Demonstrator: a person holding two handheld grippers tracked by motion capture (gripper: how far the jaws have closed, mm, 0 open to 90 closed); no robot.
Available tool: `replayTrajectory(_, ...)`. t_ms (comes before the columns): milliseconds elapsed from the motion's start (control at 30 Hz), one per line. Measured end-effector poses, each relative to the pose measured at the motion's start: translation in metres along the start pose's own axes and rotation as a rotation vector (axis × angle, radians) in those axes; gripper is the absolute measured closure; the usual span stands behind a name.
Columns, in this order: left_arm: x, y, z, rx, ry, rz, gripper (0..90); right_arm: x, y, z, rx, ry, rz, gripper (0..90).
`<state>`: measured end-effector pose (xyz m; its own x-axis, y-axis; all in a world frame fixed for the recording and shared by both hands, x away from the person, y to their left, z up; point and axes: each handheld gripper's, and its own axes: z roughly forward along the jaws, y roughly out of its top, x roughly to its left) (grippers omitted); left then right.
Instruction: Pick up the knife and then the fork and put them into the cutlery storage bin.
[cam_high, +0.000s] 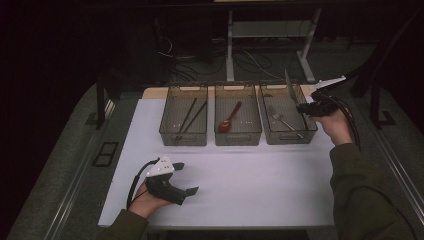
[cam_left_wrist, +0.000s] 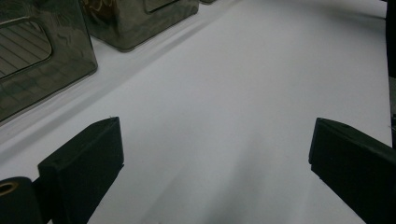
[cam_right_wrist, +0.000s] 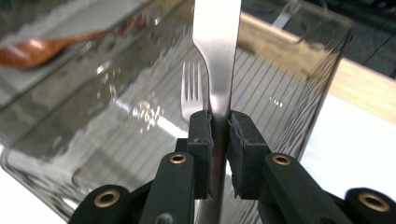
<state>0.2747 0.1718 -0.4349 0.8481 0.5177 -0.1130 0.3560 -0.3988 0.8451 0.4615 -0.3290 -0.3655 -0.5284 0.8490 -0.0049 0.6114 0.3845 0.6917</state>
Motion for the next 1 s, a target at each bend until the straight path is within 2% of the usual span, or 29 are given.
replayTrajectory(67, 0.0, 0.0, 0.0, -0.001, 0.0, 0.001, 2.2, 0.0, -0.002, 0.006, 0.044, -0.005, -0.011, 78.7)
replayTrajectory(433, -0.001, 0.0, 0.0, -0.003, -0.001, -0.001, 2.2, 0.002, -0.006, 0.02, 0.139, -0.006, -0.033, 78.6)
replayTrajectory(833, -0.001, 0.0, 0.0, 0.006, -0.002, 0.003, 2.3, 0.005, -0.004, 0.034, 0.18, -0.011, -0.051, 77.9)
replayTrajectory(867, -0.001, 0.0, 0.0, 0.005, -0.002, 0.004, 2.3, 0.006, -0.005, 0.035, 0.18, -0.015, -0.049, 78.9)
replayTrajectory(1000, -0.001, 0.0, 0.0, 0.005, -0.002, 0.004, 2.2, 0.006, -0.004, 0.033, 0.152, 0.002, -0.028, 73.3)
